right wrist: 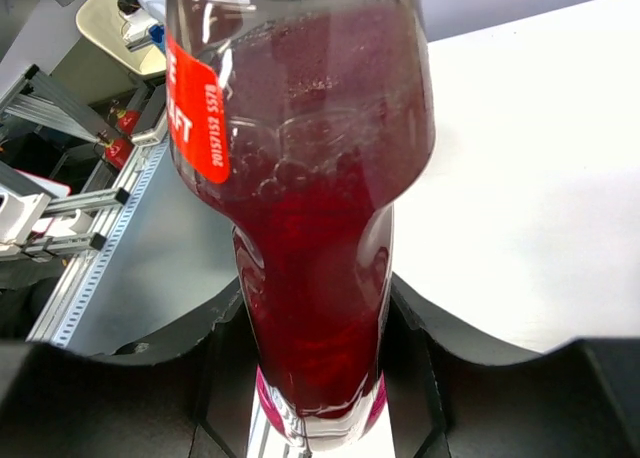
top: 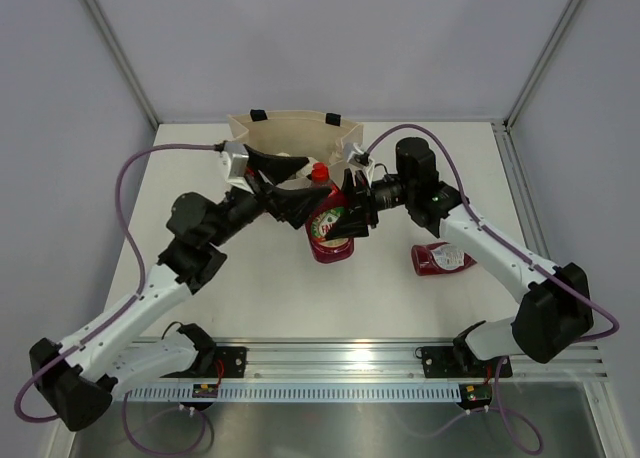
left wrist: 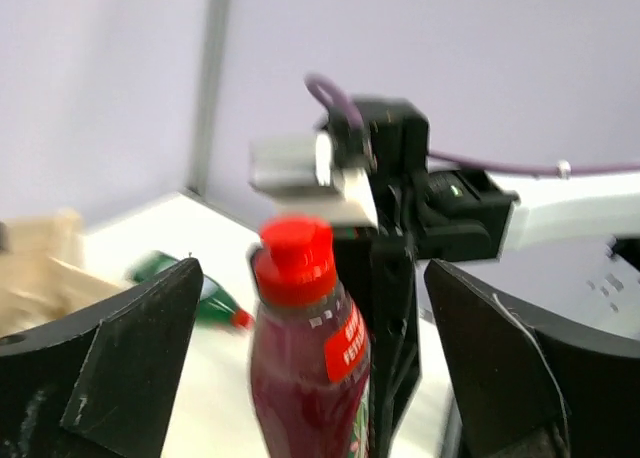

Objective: Place the personal care products into the canvas bag

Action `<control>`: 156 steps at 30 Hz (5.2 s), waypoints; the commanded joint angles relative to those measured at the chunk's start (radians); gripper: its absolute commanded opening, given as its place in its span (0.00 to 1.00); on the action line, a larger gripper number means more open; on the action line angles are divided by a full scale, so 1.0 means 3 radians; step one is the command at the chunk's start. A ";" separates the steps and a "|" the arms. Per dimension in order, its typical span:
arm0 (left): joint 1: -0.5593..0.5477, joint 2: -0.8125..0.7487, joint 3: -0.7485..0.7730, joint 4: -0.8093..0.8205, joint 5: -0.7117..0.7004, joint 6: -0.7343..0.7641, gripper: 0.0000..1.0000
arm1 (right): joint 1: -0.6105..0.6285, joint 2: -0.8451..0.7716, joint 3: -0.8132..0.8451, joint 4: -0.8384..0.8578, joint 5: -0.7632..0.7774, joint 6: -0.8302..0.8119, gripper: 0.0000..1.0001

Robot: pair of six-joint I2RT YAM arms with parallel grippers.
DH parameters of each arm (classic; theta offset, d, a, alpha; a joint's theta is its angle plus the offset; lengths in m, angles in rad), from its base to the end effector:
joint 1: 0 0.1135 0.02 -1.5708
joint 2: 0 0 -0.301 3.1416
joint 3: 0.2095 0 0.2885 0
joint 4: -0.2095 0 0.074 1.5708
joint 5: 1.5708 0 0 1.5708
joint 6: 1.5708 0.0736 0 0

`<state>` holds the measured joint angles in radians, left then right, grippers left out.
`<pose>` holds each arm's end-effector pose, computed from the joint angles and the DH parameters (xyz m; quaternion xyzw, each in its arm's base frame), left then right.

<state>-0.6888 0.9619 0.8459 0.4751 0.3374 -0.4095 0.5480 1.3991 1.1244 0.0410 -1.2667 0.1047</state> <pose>0.1925 -0.1900 0.4378 0.2148 0.5367 -0.5045 0.6413 0.2621 0.2422 0.3690 -0.4969 0.5364 0.6001 0.3244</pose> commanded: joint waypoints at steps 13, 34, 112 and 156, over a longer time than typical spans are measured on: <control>0.0179 -0.0961 0.0428 -0.2089 -0.1554 0.1033 0.99 | -0.0139 0.0852 0.2304 -0.0974 0.1372 -0.0594 0.00; 0.0179 -0.2731 -0.0953 -0.2959 -0.1687 0.0286 0.99 | 0.0198 0.2464 0.3886 -0.2887 0.3361 -0.2783 0.06; 0.0179 -0.2005 -0.1690 -0.1661 -0.0695 -0.0353 0.99 | -0.2011 0.3190 0.3103 -0.2974 0.2975 -0.0313 1.00; 0.0179 -0.2204 -0.1843 -0.1650 -0.0532 -0.0450 0.99 | -0.0748 0.2592 0.1585 -0.2019 0.6088 -0.1713 0.34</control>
<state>-0.6392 0.3138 0.3004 -0.0570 0.1612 -0.5362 0.3145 2.1674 1.6672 -0.5930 0.4271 -0.3065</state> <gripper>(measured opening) 0.984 0.731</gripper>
